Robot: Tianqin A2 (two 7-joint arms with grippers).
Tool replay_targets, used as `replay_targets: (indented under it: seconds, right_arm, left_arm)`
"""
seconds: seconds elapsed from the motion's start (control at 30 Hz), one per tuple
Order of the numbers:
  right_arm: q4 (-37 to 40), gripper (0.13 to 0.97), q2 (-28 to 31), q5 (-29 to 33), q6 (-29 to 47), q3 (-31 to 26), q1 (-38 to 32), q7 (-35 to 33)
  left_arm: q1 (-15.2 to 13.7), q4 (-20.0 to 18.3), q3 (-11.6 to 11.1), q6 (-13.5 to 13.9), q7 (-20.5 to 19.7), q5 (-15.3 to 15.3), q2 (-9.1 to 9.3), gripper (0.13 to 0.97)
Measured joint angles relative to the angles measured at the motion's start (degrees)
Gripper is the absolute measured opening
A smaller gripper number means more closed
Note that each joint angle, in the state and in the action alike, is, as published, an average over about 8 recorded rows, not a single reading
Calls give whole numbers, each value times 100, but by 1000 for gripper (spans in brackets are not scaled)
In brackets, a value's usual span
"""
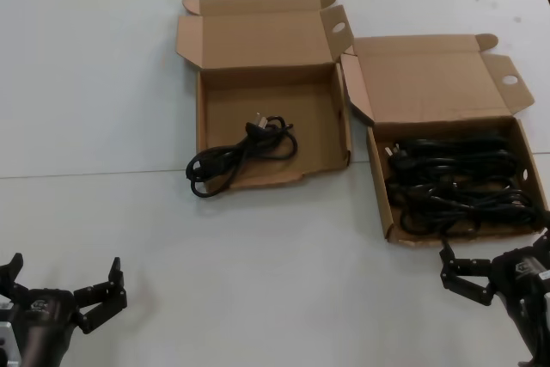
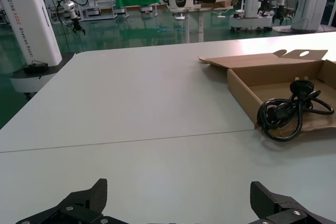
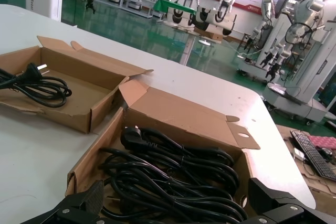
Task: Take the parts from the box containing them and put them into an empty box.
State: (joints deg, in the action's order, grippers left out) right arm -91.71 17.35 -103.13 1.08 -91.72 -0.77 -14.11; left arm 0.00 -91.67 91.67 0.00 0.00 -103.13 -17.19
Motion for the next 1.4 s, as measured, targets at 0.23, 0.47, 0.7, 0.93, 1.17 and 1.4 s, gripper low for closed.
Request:
replay_targets:
  seconds: [0.23, 0.47, 0.7, 0.93, 1.17, 1.4]
  right_arm:
    - [0, 966, 0, 0, 0, 0, 0, 0]
    - [0, 966, 0, 0, 0, 0, 0, 0]
    - [0, 966, 0, 0, 0, 0, 0, 0]
    - [0, 966, 0, 0, 0, 0, 0, 0]
    - [0, 966, 0, 0, 0, 0, 0, 0]
    - [0, 966, 0, 0, 0, 0, 0, 0]
  left_arm:
    - [0, 0, 0, 0, 0, 0, 0, 966]
    - [0, 0, 0, 0, 0, 0, 0, 966]
    - [0, 0, 0, 0, 0, 0, 0, 966]
    - [0, 0, 0, 0, 0, 0, 0, 966]
    - [0, 0, 0, 0, 0, 0, 0, 966]
    - [0, 0, 0, 0, 0, 0, 0, 966]
